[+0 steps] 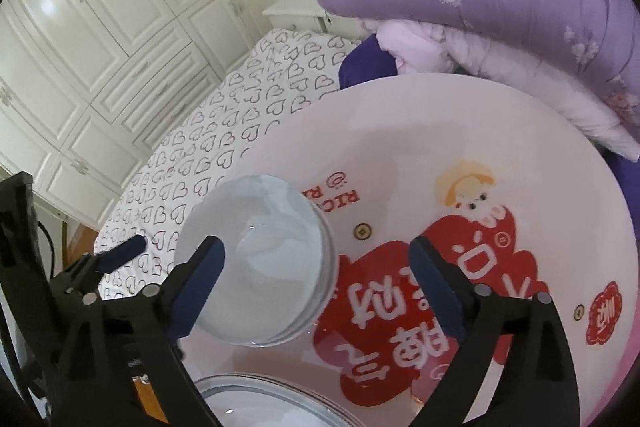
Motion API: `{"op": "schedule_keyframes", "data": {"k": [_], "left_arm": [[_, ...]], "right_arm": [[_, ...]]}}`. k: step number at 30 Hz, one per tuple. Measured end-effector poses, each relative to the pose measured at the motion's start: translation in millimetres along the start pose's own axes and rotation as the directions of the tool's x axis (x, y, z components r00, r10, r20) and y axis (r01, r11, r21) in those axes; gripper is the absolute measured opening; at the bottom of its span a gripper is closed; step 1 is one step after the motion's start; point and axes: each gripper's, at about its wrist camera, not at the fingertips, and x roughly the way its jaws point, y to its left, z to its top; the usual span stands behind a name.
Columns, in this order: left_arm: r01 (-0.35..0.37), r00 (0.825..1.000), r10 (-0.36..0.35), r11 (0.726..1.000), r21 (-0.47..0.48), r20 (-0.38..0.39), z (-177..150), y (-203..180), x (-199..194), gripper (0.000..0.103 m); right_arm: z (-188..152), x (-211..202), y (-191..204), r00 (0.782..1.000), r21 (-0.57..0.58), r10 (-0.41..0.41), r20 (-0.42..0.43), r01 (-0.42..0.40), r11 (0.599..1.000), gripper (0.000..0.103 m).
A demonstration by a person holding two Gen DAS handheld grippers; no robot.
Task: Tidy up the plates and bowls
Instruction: 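Lower the bowl into the other bowls and open both grippers, then move both grippers to the rim of the bowl stack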
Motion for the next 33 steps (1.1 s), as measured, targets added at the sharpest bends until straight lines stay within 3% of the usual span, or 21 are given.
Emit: {"op": "schedule_keyframes", "data": {"k": [3, 10, 33], "left_arm": [[0.004, 1.0, -0.004, 1.0, -0.016, 0.001, -4.5, 2.2, -5.6, 0.101], [0.026, 0.999, -0.027, 0.997, -0.07, -0.017, -10.8, 14.4, -14.3, 0.102], [0.023, 0.997, -0.03, 0.994, -0.105, -0.07, -2.5, 16.1, 5.8, 0.102]], "right_arm": [[-1.8, -2.7, -4.5, 1.0, -0.008, -0.005, 0.002, 0.005, 1.0, 0.101], [-10.9, -7.0, -16.5, 0.995, 0.011, 0.098, -0.02, -0.098, 0.995, 0.103], [-10.1, 16.6, -23.7, 0.998, -0.032, 0.032, -0.054, -0.034, 0.999, 0.103]]}}
